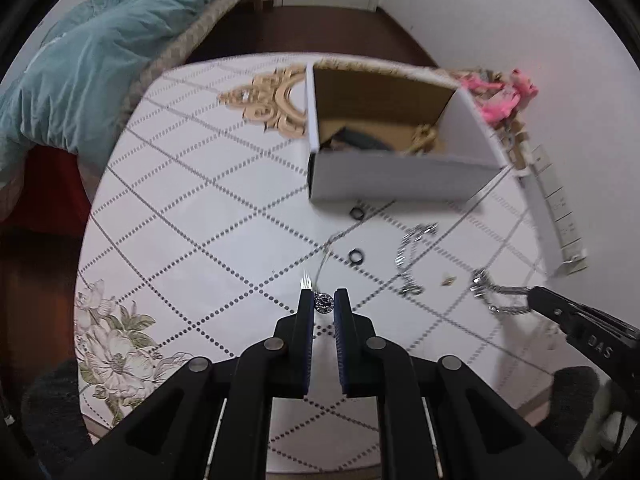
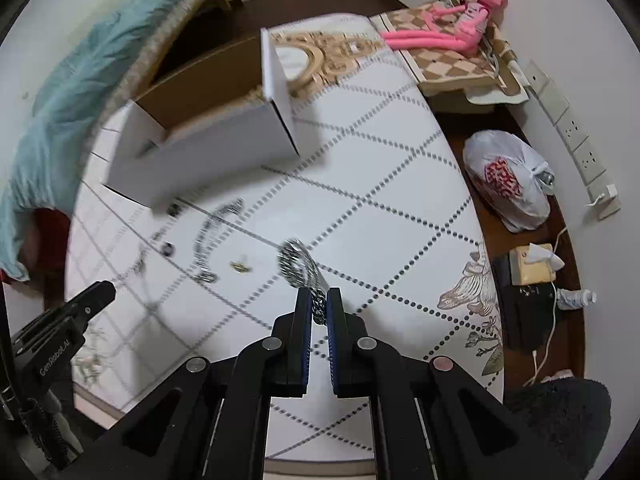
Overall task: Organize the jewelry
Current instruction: 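Carry the silver chain with the left tool while the right tool carries the chain bracelet over the box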
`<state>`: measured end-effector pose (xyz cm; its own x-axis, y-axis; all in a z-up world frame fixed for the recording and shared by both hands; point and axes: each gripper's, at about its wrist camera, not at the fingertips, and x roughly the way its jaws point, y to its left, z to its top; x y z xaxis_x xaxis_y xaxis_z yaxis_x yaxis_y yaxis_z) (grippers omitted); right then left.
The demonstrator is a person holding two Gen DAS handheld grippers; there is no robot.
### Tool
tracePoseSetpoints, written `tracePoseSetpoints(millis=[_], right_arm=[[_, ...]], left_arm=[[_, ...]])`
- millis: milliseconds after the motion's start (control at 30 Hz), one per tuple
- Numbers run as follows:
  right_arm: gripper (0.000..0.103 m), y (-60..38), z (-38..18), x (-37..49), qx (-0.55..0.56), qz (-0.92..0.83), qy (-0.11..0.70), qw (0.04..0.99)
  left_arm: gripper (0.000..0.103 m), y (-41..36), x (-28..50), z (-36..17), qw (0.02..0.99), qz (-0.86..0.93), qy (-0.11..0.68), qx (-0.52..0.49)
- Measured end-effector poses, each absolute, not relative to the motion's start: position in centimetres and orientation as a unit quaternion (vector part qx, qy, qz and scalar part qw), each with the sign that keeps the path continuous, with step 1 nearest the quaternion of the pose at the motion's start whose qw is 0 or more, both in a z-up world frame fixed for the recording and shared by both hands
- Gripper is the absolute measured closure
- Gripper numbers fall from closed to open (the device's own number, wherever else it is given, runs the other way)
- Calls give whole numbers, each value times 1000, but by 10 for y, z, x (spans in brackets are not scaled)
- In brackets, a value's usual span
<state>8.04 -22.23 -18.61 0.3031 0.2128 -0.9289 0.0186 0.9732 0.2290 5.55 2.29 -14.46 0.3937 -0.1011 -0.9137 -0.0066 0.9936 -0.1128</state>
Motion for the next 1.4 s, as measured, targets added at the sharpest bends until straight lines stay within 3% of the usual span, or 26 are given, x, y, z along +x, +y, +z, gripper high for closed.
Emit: tracePoseSetpoints(millis=[400, 633, 800, 1300, 1367, 1400], right_arm=[[96, -221, -99, 101, 143, 129, 534, 823], [96, -208, -52, 142, 140, 164, 501, 838], [96, -193, -52, 187, 115, 165, 510, 836], [95, -174, -136, 264, 72, 146, 615, 772], [95, -171, -142, 269, 61, 140, 627, 763], [95, -170, -145, 270, 59, 140, 634, 758]], left_arm=[[96, 24, 78, -47, 863, -96, 486, -99], [96, 20, 133, -9, 875, -122, 457, -104], [96, 23, 179, -16, 867, -124, 472, -99], [94, 24, 260, -92, 802, -106, 576, -116], [89, 24, 266, -98, 797, -83, 590, -101], [80, 23, 268, -100, 796, -73, 594, -93]])
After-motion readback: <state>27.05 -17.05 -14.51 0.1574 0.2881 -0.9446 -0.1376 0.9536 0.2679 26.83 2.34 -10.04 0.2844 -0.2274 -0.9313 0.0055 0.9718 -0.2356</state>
